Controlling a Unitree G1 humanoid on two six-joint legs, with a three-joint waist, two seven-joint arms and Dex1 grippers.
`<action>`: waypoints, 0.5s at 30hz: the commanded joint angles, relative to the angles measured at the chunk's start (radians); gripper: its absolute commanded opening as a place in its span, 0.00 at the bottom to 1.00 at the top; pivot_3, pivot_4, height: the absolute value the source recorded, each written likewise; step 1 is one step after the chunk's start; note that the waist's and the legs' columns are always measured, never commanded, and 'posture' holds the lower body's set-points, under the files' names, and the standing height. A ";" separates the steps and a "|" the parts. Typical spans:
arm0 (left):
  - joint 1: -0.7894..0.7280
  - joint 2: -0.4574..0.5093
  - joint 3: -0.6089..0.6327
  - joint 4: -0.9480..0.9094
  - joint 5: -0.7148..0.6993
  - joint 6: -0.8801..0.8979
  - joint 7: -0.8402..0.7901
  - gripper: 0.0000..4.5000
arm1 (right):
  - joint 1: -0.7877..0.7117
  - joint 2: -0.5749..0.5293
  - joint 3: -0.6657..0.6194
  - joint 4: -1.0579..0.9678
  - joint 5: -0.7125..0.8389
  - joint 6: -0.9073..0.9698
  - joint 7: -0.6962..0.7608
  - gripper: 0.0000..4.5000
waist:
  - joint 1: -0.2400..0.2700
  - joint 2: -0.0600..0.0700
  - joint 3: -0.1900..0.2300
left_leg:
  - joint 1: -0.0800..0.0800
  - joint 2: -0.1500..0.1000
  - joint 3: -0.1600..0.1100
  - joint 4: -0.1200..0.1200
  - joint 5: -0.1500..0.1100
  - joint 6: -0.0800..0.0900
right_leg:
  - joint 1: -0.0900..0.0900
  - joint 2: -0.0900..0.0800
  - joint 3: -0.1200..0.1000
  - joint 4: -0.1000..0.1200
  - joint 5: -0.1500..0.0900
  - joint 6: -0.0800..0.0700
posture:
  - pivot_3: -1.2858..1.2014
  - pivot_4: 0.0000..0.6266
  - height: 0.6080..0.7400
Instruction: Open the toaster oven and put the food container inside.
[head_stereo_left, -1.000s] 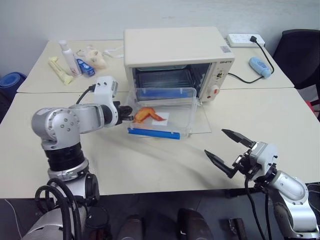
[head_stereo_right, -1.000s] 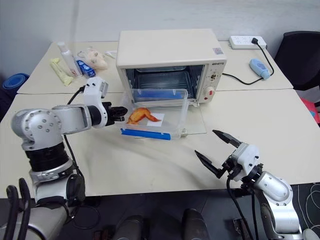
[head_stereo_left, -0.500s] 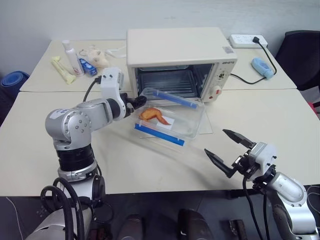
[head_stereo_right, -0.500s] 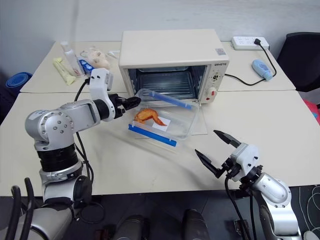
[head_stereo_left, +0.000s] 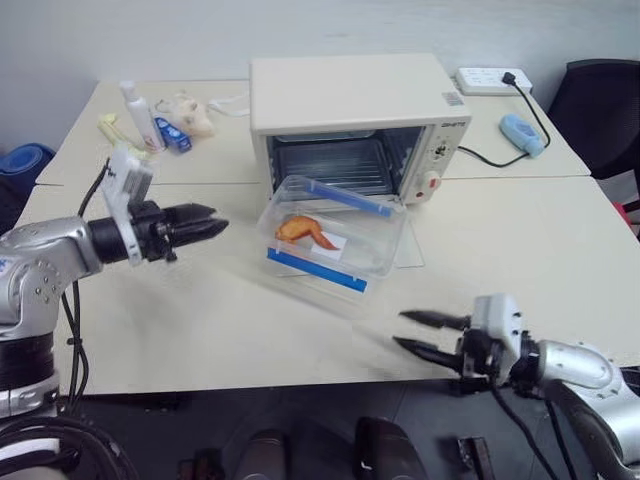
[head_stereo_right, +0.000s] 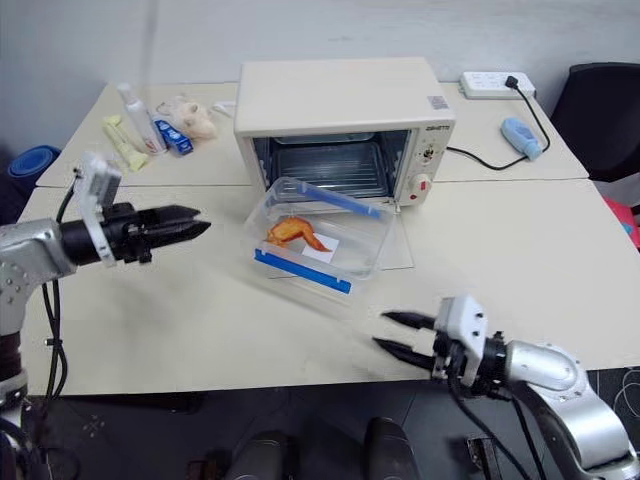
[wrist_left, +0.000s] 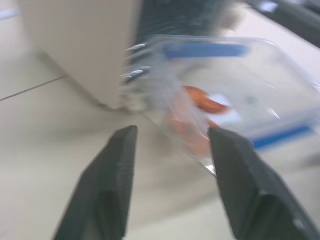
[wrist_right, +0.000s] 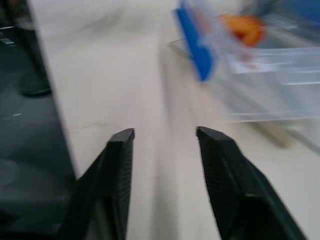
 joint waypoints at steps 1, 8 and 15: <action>0.066 0.018 -0.075 -0.010 0.069 -0.180 -0.128 0.23 | -0.069 0.038 0.065 -0.033 -0.023 0.026 -0.029 0.16 | 0.006 0.000 0.000 | 0.000 0.000 0.000 0.000 0.000 0.000 | 0.000 0.000 0.000 0.000 0.000 0.000 | 0.52 0.24 1.00; 0.065 -0.142 -0.161 -0.033 0.109 -0.247 -0.028 0.01 | -0.249 0.114 0.119 0.117 -0.144 0.035 -0.103 0.00 | 0.008 0.000 0.000 | -0.002 0.000 0.000 0.005 -0.003 0.004 | 0.000 0.000 0.000 0.000 0.000 0.000 | 0.52 0.24 1.00; 0.014 -0.349 -0.207 0.061 0.236 -0.348 0.207 0.01 | -0.438 0.188 0.115 0.364 -0.286 -0.061 -0.172 0.00 | 0.004 0.000 0.000 | -0.002 0.000 0.001 0.005 -0.003 0.004 | 0.000 0.000 0.000 0.001 0.001 0.001 | 0.52 0.24 1.00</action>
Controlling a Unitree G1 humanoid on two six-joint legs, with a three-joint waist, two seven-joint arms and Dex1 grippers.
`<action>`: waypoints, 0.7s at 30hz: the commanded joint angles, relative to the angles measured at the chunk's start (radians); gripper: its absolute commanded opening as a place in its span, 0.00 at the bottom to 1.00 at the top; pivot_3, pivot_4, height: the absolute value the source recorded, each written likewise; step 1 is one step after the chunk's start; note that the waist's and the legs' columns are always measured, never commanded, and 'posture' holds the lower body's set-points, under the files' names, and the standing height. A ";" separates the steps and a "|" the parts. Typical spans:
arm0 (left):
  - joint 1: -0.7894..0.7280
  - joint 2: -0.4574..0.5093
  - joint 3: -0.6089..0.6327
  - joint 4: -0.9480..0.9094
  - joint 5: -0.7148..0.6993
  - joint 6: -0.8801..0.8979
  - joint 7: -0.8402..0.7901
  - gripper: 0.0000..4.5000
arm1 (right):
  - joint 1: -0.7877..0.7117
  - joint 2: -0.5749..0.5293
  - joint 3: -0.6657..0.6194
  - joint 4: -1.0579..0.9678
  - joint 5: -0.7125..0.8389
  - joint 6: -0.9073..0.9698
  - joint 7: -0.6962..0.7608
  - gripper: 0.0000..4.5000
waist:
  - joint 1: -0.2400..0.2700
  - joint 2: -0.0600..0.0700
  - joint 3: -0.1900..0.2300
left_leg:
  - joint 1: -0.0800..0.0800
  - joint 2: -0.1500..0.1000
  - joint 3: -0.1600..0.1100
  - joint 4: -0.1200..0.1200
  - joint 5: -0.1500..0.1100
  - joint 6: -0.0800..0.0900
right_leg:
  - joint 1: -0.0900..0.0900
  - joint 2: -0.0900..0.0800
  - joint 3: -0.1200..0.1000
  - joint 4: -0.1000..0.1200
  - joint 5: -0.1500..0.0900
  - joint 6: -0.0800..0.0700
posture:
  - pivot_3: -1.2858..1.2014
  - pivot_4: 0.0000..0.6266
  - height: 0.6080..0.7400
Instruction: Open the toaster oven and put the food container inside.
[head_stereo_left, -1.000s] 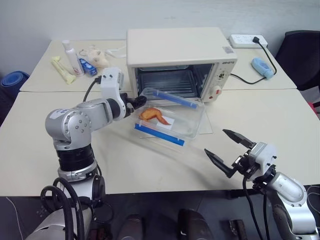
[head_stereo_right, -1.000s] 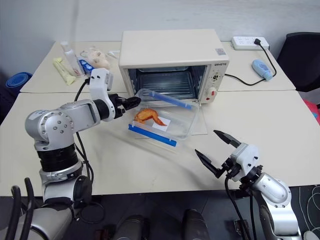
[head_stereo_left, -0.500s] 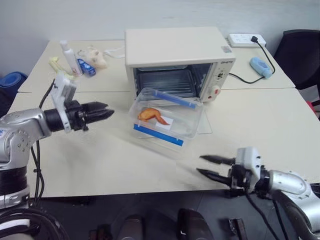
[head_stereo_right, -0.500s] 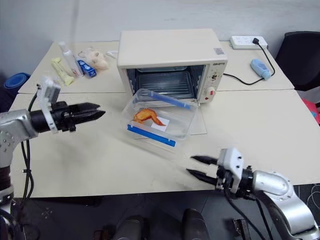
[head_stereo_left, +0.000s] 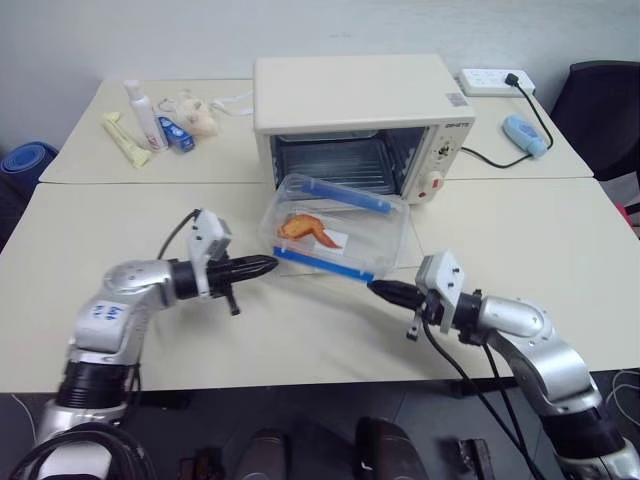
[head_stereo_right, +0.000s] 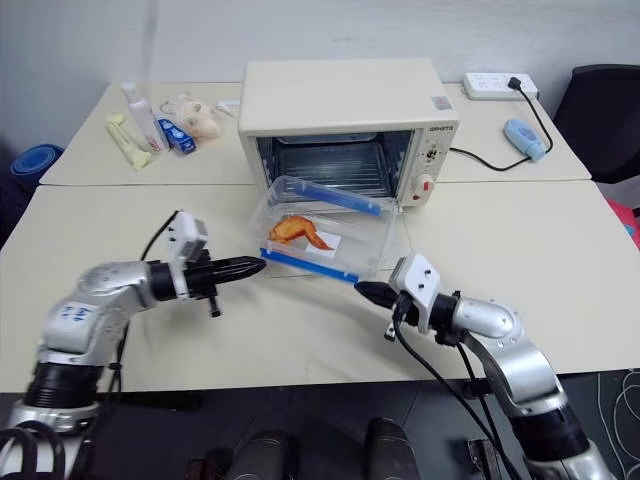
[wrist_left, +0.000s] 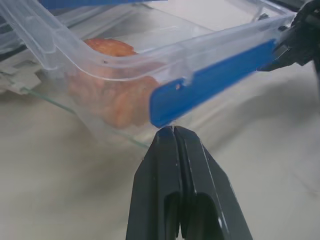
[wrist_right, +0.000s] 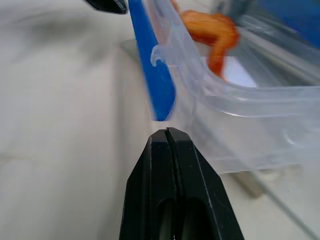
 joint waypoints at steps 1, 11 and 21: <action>-0.038 -0.065 0.018 0.018 0.034 -0.048 0.105 0.01 | -0.074 0.029 -0.021 0.088 -0.049 -0.067 -0.028 0.00 | -0.001 0.000 0.000 | 0.000 0.000 0.000 0.000 0.000 0.000 | 0.000 0.000 0.000 0.000 0.000 0.000 | 0.52 0.24 1.00; -0.126 -0.215 0.033 0.122 0.081 -0.126 0.271 0.01 | -0.298 0.110 -0.024 0.411 -0.131 -0.230 -0.024 0.00 | -0.011 0.000 0.000 | 0.000 0.000 0.000 0.000 0.000 0.000 | 0.000 0.000 -0.001 0.000 0.000 0.001 | 0.52 0.24 1.00; -0.240 -0.317 0.066 0.303 0.142 -0.280 0.413 0.01 | -0.571 0.196 -0.037 0.802 -0.209 -0.397 -0.090 0.00 | -0.041 0.000 0.000 | 0.000 0.000 -0.001 -0.001 0.001 -0.001 | 0.000 0.000 -0.003 0.000 0.000 0.001 | 0.52 0.24 1.00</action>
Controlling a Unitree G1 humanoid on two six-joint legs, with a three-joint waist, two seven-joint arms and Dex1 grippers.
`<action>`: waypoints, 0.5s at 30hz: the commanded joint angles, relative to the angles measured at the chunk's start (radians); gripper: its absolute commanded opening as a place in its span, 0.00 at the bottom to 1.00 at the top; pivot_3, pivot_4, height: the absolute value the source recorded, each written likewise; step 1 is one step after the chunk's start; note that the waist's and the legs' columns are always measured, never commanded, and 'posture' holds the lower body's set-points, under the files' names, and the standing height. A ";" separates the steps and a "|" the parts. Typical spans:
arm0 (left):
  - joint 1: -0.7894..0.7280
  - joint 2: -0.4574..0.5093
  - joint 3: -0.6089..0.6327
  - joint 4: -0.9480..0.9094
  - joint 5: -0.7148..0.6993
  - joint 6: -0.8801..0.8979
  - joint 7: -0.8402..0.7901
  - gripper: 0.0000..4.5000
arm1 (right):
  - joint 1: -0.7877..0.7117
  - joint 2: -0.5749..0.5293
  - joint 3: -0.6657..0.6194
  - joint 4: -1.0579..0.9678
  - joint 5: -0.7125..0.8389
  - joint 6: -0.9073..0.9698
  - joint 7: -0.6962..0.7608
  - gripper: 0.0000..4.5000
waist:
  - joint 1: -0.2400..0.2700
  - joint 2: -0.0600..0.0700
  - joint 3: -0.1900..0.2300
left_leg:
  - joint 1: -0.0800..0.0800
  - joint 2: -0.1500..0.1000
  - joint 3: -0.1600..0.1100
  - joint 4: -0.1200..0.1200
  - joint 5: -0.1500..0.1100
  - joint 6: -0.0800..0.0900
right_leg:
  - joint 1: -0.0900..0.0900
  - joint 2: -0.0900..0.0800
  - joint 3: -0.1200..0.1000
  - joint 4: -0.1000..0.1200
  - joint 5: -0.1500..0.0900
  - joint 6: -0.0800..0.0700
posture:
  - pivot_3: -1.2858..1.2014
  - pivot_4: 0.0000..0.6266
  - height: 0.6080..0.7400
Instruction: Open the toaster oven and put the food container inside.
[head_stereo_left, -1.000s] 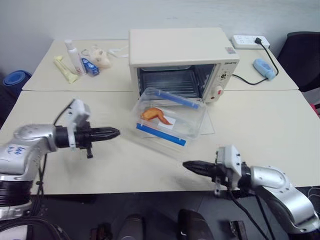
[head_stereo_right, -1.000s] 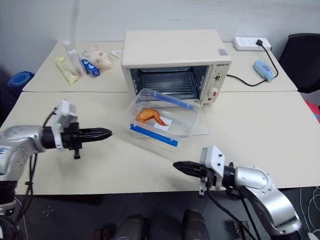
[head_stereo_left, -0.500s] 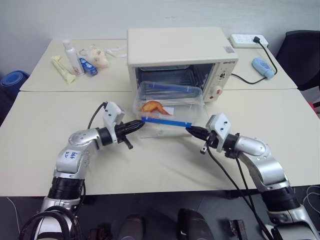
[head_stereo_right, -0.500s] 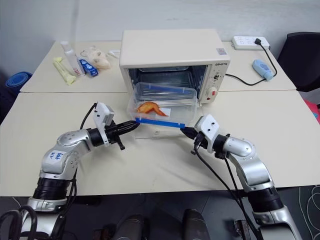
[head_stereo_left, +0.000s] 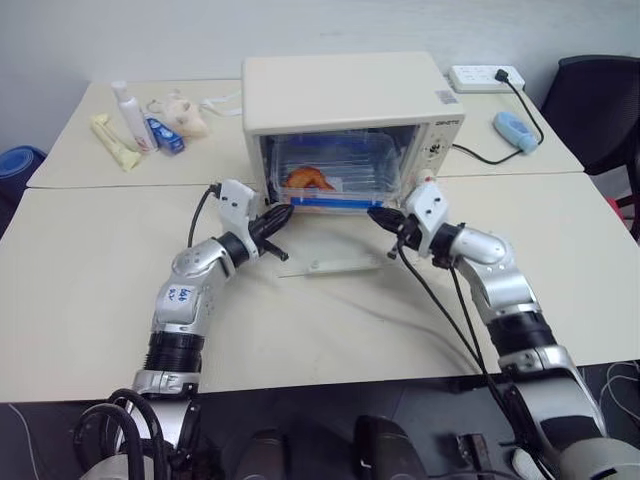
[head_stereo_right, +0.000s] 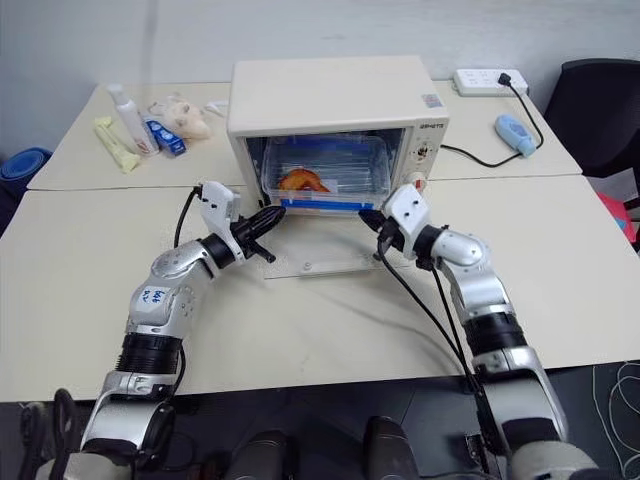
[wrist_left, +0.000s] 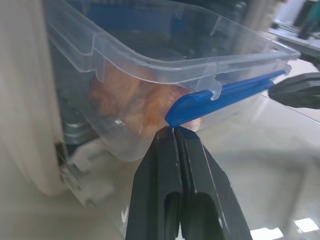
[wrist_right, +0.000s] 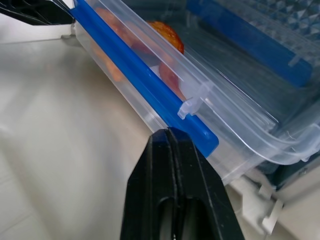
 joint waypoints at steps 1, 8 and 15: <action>-0.057 -0.027 0.037 0.052 0.017 -0.074 0.055 0.01 | -0.096 0.034 -0.035 0.116 -0.022 -0.070 -0.051 0.00 | -0.007 0.000 0.000 | 0.000 0.000 0.000 0.000 0.000 0.000 | 0.000 0.000 0.000 0.000 0.000 0.000 | 0.52 0.24 1.00; -0.106 -0.041 0.049 0.131 0.018 -0.148 0.042 0.01 | -0.202 0.076 -0.056 0.297 -0.029 -0.116 -0.060 0.00 | -0.018 0.000 0.000 | -0.001 0.000 -0.002 -0.001 0.000 0.000 | 0.000 -0.001 -0.003 0.000 0.000 0.000 | 0.52 0.24 1.00; 0.058 0.115 0.075 -0.167 -0.122 0.018 -0.177 0.20 | -0.059 -0.029 -0.080 0.009 0.055 0.015 0.133 0.00 | -0.027 0.001 0.001 | -0.002 0.001 -0.004 -0.001 0.000 0.000 | 0.000 -0.001 -0.005 0.000 0.000 0.000 | 0.52 0.24 1.00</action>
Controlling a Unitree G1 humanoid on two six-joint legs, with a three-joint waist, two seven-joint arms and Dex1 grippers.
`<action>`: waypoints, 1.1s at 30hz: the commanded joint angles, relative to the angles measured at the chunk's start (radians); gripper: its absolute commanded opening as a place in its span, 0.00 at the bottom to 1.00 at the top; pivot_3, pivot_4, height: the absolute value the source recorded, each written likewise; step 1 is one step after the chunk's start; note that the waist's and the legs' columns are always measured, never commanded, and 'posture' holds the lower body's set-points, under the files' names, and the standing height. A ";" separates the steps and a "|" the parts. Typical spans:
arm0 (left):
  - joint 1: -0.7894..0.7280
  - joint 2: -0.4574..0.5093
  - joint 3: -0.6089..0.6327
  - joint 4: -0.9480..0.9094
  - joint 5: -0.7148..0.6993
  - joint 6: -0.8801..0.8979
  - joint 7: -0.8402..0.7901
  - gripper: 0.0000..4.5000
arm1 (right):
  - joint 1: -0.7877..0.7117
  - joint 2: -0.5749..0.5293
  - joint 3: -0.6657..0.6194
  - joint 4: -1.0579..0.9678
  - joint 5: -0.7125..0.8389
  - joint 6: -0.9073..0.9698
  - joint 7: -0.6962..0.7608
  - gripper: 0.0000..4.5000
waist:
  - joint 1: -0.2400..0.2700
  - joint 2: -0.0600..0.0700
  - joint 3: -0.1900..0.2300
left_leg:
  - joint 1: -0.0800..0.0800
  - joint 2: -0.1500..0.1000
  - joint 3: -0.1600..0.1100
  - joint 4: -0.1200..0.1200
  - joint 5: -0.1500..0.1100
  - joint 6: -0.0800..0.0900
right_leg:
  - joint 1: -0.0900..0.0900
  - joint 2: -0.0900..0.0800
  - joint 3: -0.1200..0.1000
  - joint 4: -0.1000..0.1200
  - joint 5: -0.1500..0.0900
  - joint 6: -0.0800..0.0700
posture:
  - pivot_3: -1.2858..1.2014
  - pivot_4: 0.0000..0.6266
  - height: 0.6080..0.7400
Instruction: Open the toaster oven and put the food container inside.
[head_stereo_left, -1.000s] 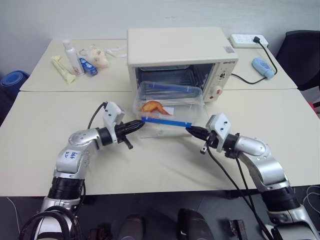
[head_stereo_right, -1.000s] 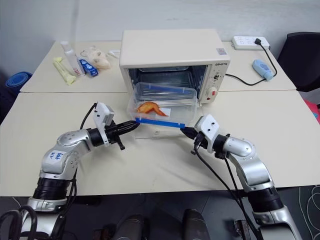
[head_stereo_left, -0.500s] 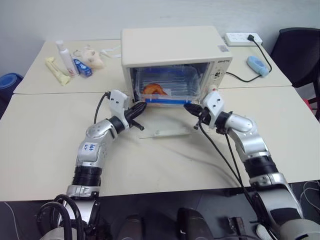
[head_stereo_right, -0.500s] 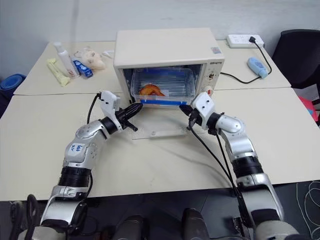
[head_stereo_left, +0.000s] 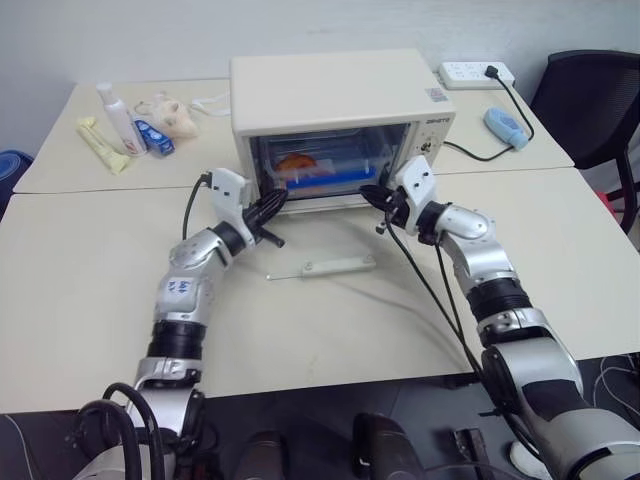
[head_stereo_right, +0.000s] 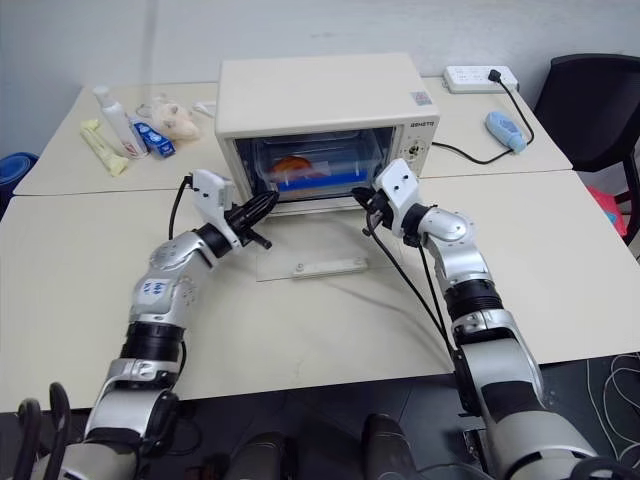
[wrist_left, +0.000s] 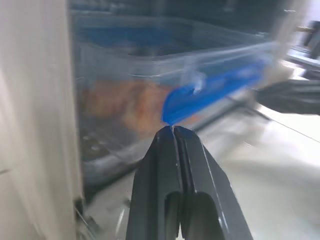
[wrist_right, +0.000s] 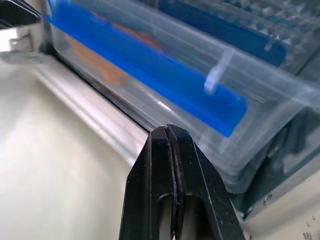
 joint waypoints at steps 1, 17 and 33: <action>0.065 0.088 0.048 -0.183 -0.100 0.062 -0.113 0.26 | 0.075 -0.070 -0.052 -0.197 0.069 0.067 0.073 0.00 | 0.001 0.000 0.000 | 0.000 0.000 -0.001 0.000 0.000 0.000 | 0.000 0.000 0.000 0.000 0.000 0.000 | 0.52 0.24 1.00; 0.414 0.583 0.271 -0.269 -0.292 0.071 -0.707 0.99 | 0.346 -0.296 -0.126 0.014 0.115 -0.184 0.454 0.00 | 0.013 0.008 0.004 | 0.003 0.000 0.004 0.000 -0.001 0.000 | 0.003 0.000 0.002 -0.002 0.000 0.000 | 0.52 0.24 1.00; 0.439 0.434 0.340 -0.405 -0.382 0.159 -0.451 0.99 | 0.245 -0.100 -0.258 0.006 0.284 -0.215 0.412 0.00 | 0.012 0.008 0.004 | 0.002 0.001 0.002 0.001 -0.001 0.000 | 0.002 0.000 0.002 -0.002 0.000 0.000 | 0.52 0.24 1.00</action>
